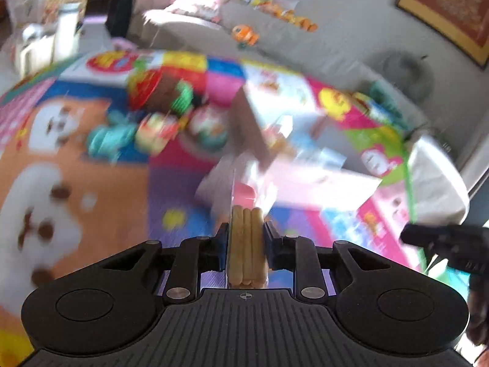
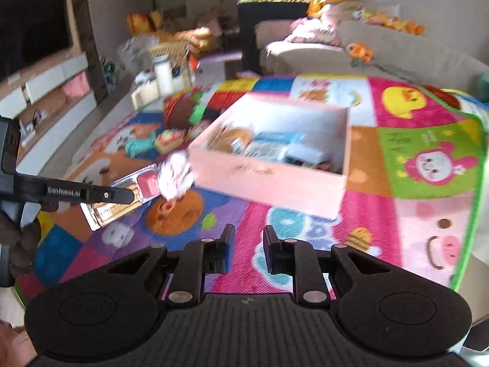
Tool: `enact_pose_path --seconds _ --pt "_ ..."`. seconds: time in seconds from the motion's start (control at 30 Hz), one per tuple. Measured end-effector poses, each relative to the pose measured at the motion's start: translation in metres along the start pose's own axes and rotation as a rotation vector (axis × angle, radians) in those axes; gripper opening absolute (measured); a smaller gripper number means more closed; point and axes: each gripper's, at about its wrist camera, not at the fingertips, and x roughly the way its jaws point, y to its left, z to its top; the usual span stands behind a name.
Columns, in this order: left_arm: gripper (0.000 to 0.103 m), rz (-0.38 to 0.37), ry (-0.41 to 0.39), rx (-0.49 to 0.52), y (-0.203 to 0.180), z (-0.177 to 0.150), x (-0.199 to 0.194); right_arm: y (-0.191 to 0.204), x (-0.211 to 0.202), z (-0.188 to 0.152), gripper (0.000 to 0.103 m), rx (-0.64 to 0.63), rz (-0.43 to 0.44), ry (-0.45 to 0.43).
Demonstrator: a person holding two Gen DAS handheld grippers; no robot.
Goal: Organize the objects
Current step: 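Place the biscuit packet into the pink box with the left tool while the right drops the cloth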
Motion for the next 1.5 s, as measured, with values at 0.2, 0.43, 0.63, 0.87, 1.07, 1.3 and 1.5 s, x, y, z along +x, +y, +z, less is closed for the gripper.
enact_pose_path --seconds 0.2,0.43,0.63,0.87,1.07,1.3,1.5 --pt "0.026 0.005 -0.097 0.042 -0.014 0.03 -0.008 -0.014 0.007 0.002 0.02 0.043 -0.007 -0.027" --pt "0.026 0.117 -0.086 -0.024 0.023 0.016 -0.019 0.047 0.054 0.011 0.051 -0.142 0.05 -0.02" --pt "0.026 0.162 -0.075 -0.112 0.061 0.007 -0.026 0.14 0.108 0.017 0.051 -0.514 -0.049 -0.124" --pt "0.026 0.136 -0.067 -0.116 0.069 -0.001 -0.03 0.171 0.168 0.01 0.014 -0.677 -0.187 -0.029" --pt "0.026 0.097 -0.051 -0.09 0.059 -0.004 -0.027 0.127 0.108 0.015 0.01 -0.436 -0.028 0.046" --pt "0.026 -0.048 -0.091 0.052 -0.002 0.034 -0.009 0.032 0.012 0.02 0.01 -0.09 -0.031 -0.049" --pt "0.027 -0.159 -0.195 0.101 -0.061 0.094 0.044 -0.021 -0.022 0.022 0.01 0.017 -0.103 -0.148"
